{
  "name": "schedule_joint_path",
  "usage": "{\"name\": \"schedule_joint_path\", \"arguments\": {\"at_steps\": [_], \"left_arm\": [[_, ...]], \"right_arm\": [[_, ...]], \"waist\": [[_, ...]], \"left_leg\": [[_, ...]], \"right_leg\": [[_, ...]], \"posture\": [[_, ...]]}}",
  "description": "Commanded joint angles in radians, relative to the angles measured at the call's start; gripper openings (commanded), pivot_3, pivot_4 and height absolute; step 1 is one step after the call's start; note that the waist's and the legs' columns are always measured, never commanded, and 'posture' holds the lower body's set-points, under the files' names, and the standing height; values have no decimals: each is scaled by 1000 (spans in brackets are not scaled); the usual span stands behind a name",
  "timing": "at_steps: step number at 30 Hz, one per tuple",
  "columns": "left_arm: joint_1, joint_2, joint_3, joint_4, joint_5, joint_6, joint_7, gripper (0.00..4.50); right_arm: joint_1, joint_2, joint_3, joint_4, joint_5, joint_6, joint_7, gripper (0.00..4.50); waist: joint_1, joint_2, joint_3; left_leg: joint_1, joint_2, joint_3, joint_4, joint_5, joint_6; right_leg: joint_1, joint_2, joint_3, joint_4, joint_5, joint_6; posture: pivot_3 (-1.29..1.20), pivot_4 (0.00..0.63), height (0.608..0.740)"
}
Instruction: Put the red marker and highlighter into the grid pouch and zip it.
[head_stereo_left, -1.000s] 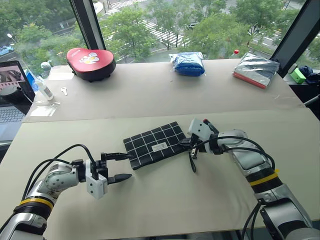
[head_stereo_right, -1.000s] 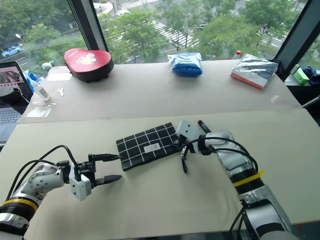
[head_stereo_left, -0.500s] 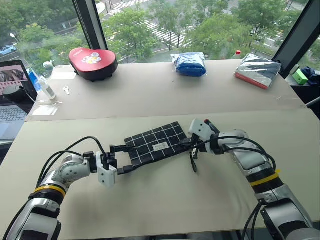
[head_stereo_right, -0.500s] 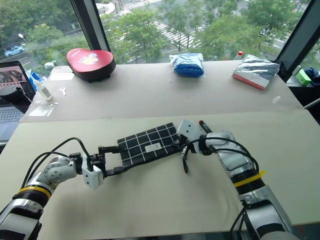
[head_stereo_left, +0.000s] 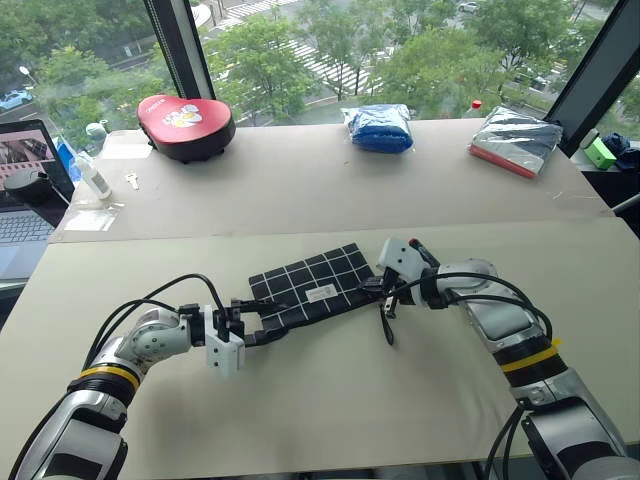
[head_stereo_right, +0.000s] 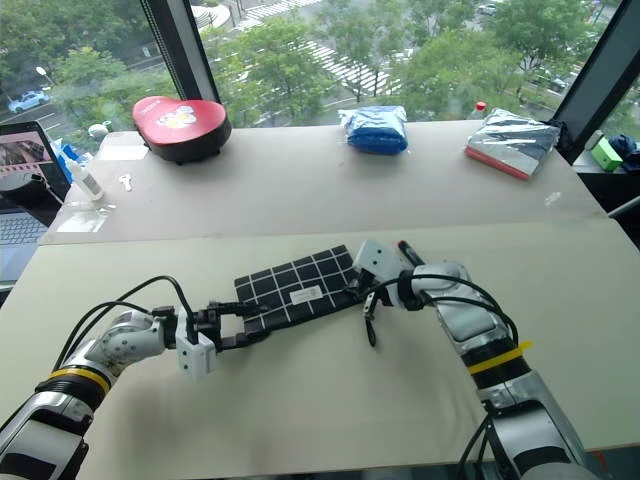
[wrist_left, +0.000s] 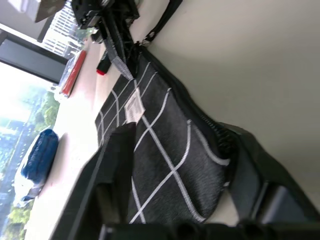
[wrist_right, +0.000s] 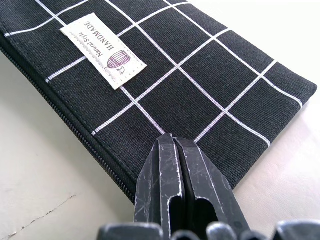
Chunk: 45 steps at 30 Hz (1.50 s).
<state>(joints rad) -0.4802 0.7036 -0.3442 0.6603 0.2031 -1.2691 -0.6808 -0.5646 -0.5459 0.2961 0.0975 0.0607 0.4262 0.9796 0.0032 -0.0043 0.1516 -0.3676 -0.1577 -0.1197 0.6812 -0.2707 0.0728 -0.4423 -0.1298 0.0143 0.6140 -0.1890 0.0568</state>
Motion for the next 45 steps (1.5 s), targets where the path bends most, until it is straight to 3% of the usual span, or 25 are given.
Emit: {"name": "schedule_joint_path", "arguments": {"at_steps": [1,8,11,15,20,25,30,37,45], "left_arm": [[4,-12,-32,-29,-22,25,-15,20],[15,-7,-35,-71,-66,71,-37,20],[24,-7,-35,-112,-102,133,-58,0],[41,-8,-33,-154,-156,199,-94,0],[74,-24,25,-211,-242,318,-89,0],[110,-72,143,-314,-329,514,0,0],[137,-134,215,-419,-335,654,69,0],[174,-175,227,-470,-305,682,69,0],[192,-185,237,-447,-287,657,58,0]], "right_arm": [[-5,-9,-20,-24,7,11,2,0],[0,-7,-29,-41,35,27,24,0],[-12,10,-72,-63,91,87,29,819],[-42,35,-148,-90,193,198,22,2228],[-99,41,-351,-163,500,521,43,3903],[-88,-47,-457,-236,572,546,22,3903],[-26,-117,-313,-199,353,386,-91,3903],[-106,5,-188,-19,178,233,-239,3903],[-191,84,-159,118,120,171,-275,3903]], "waist": [[0,0,0],[1,0,0],[1,0,0],[-2,0,0],[-6,0,0],[-6,0,0],[-5,-1,0],[-21,-1,0],[-11,-1,0]], "left_leg": [[0,0,0,0,0,0],[0,0,0,0,0,0],[-1,0,0,0,0,0],[-2,0,0,0,0,0],[-4,0,0,0,0,0],[-13,1,0,1,0,0],[-14,0,0,3,0,0],[-12,1,8,5,0,0],[-12,1,8,8,0,-1]], "right_leg": [[0,0,0,0,0,0],[0,0,0,0,0,0],[0,0,0,0,0,0],[-2,0,0,0,0,0],[-5,0,1,1,0,0],[-14,0,1,3,0,0],[-14,-1,0,3,0,0],[-16,-2,4,10,1,0],[-16,-2,3,12,1,-2]], "posture": [[0,150,740],[0,150,740],[0,150,740],[0,150,740],[0,150,740],[0,150,740],[0,150,740],[0,150,740],[0,150,740]]}}
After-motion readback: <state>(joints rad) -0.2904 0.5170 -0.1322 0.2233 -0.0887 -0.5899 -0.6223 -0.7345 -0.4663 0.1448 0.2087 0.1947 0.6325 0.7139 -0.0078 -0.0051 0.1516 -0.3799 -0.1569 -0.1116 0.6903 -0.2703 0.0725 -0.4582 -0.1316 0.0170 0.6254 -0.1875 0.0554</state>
